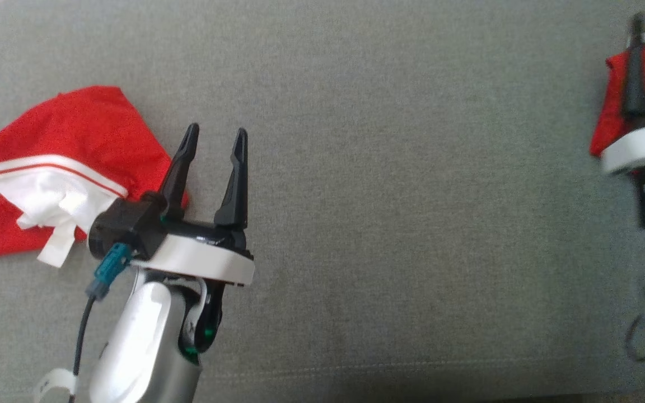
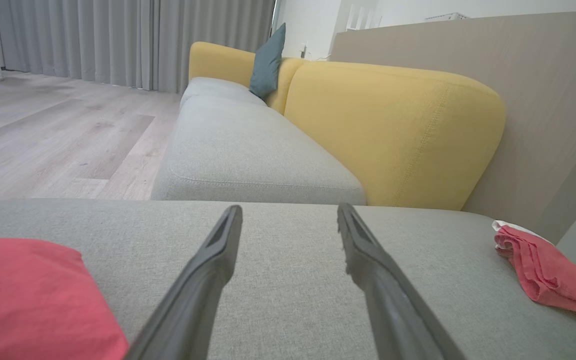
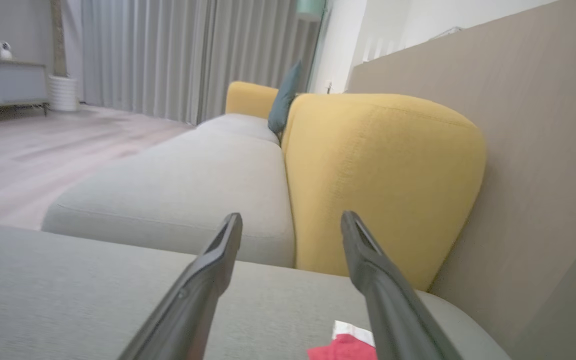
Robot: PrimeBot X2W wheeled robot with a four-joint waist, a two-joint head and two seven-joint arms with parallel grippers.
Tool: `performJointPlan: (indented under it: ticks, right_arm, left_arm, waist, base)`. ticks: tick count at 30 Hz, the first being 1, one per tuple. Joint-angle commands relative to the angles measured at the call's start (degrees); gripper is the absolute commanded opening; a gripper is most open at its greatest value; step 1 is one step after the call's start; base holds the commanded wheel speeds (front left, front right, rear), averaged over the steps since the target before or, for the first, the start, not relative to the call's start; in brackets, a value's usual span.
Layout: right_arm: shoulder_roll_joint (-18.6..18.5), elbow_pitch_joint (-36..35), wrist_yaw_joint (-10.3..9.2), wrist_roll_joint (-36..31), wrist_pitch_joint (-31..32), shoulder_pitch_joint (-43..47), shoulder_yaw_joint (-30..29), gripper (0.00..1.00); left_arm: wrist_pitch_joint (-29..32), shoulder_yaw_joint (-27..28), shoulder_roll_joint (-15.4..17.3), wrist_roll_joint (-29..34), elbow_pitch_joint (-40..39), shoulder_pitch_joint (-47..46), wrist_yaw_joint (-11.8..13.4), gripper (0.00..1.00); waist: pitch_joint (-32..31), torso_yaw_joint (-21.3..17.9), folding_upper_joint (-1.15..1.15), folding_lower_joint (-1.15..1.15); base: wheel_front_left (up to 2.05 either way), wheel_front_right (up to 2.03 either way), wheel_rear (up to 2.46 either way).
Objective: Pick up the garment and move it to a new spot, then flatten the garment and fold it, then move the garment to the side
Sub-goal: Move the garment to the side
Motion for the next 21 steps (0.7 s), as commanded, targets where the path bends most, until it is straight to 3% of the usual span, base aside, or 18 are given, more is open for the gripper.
performJointPlan:
  ticks: [1, 7, 21]
  right_arm:
    - [1.3, -2.6, 0.37, 0.7, -0.9, 1.2, 1.4, 1.00]
    - [8.1, -6.9, 0.37, 2.3, -3.3, 8.1, 3.9, 1.00]
    - [9.8, -9.6, 0.37, 8.9, -6.7, 21.4, 7.2, 1.00]
  left_arm:
    - [-0.3, 2.3, 0.4, -0.4, -2.1, -0.1, 0.2, 1.00]
    - [-0.3, 3.1, 0.4, -0.2, -2.0, 2.2, 0.7, 1.00]
    - [-0.3, 4.0, 0.4, 0.3, -1.3, 7.2, 0.5, 1.00]
  waist:
    - [-1.7, -0.3, 0.00, 0.00]
    - [-5.2, -0.4, 0.00, 0.00]
    - [-9.1, -0.5, 0.00, 0.00]
  base:
    - [0.00, 0.00, 0.00]
    - [0.00, 0.00, 0.00]
    - [0.00, 0.00, 0.00]
